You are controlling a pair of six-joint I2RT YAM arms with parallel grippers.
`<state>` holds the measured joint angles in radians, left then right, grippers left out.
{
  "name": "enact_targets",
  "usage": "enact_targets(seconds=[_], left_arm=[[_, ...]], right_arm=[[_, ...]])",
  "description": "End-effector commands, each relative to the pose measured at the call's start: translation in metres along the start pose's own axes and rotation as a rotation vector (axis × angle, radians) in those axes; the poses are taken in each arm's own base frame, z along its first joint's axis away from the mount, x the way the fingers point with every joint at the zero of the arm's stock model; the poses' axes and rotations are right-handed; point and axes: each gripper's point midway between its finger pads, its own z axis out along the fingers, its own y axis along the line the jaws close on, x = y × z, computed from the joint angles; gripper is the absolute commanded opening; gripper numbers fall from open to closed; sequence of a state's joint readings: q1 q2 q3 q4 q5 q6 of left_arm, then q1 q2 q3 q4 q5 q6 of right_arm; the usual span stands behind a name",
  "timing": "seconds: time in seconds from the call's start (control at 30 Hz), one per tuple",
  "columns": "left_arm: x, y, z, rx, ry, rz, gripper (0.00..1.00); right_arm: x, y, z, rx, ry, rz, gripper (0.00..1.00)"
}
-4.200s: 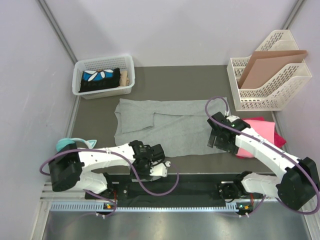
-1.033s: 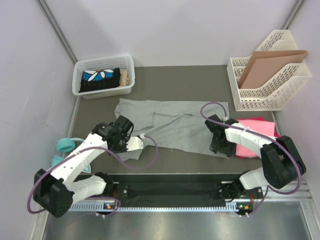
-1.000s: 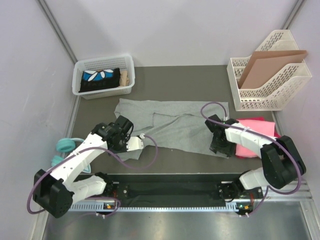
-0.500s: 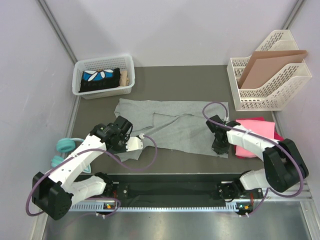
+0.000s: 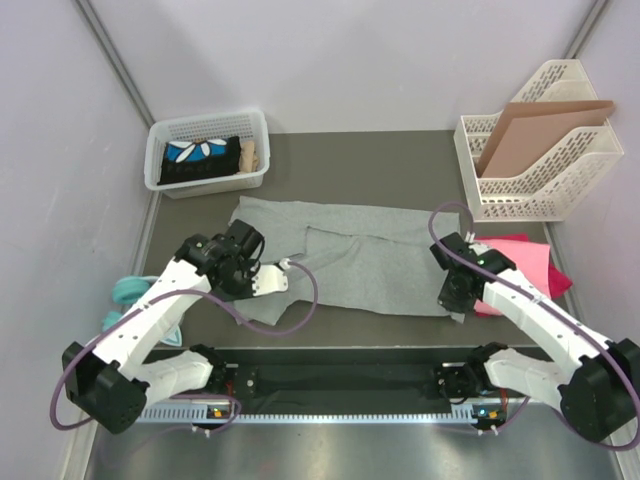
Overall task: Fold and stack the t-shirts
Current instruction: Fold the tshirt
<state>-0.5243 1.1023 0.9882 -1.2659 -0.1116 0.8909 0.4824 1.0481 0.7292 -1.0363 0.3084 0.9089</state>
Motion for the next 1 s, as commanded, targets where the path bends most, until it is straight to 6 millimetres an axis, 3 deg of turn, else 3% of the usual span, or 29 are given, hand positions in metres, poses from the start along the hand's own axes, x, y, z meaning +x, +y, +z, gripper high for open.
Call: enact_targets(seconds=[0.0,0.1,0.23,0.5,0.73,0.97], left_arm=[[0.0,-0.013,-0.01,0.063,-0.015,-0.002,0.0],[-0.003,-0.013,-0.015,0.072,-0.03,-0.004,0.0],[-0.008,0.0,-0.018,0.031,-0.038,0.017,0.0],[-0.028,0.059,-0.013,-0.083,0.026,0.07,0.0],[-0.055,0.104,-0.001,-0.111,0.064,0.091,0.0],[-0.068,0.145,0.003,-0.151,0.11,0.108,0.0]], right_arm=[[0.011,-0.012,-0.007,0.023,0.044,-0.056,0.0],[0.008,-0.011,-0.013,0.007,0.031,-0.056,0.0],[-0.009,-0.005,-0.02,0.016,-0.002,-0.066,0.0],[-0.05,0.013,-0.02,0.026,-0.052,-0.068,0.0],[-0.086,0.017,-0.015,0.052,-0.093,-0.043,0.0],[-0.102,0.019,-0.002,0.087,-0.095,-0.049,0.0]])
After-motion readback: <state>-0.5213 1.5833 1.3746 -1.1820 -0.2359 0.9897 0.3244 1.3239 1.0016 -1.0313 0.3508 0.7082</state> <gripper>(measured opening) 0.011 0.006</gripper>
